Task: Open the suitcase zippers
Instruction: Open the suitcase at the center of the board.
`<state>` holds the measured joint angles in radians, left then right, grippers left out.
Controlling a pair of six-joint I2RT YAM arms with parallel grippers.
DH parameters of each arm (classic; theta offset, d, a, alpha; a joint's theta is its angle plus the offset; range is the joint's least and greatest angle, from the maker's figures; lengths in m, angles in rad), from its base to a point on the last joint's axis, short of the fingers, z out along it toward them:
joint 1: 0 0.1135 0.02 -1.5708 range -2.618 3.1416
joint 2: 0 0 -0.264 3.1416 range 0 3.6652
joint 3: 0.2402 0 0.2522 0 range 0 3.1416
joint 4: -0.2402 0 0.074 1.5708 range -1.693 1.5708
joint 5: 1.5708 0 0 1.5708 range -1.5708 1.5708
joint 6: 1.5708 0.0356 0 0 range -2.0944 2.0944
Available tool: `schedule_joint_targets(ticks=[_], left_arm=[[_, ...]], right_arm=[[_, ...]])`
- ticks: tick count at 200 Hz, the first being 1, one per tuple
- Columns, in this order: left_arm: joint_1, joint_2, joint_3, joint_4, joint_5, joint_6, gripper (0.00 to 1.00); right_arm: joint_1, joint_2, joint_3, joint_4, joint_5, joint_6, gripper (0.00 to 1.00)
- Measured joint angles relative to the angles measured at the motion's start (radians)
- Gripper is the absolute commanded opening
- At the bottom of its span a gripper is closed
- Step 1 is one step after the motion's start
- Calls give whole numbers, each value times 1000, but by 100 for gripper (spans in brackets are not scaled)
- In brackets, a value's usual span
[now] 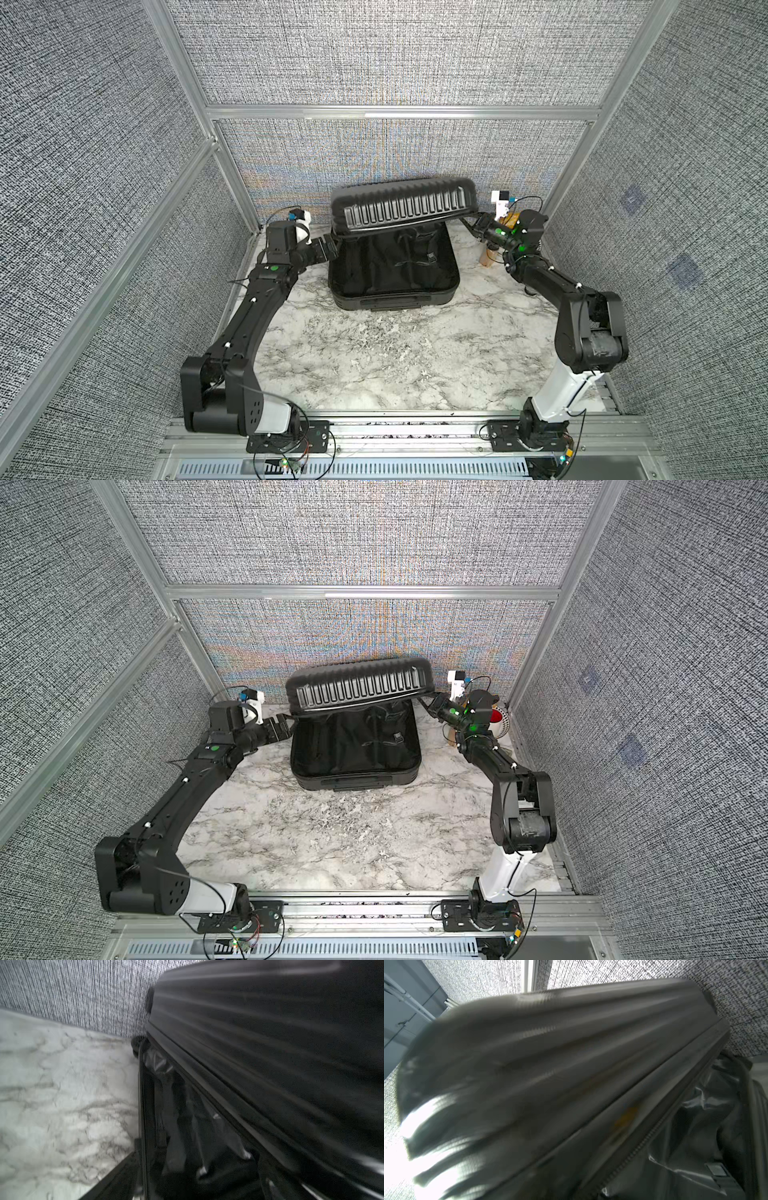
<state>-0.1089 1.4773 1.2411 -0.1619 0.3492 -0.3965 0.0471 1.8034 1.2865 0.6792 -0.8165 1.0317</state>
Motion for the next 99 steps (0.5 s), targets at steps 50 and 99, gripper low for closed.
schedule_joint_targets(ticks=[50, 99], left_arm=[[13, 190, 234, 48, -36, -2, 91], [51, 514, 720, 6, -31, -34, 91]], right_arm=[[3, -95, -74, -222, 143, -200, 41], [90, -108, -193, -448, 368, -425, 61]])
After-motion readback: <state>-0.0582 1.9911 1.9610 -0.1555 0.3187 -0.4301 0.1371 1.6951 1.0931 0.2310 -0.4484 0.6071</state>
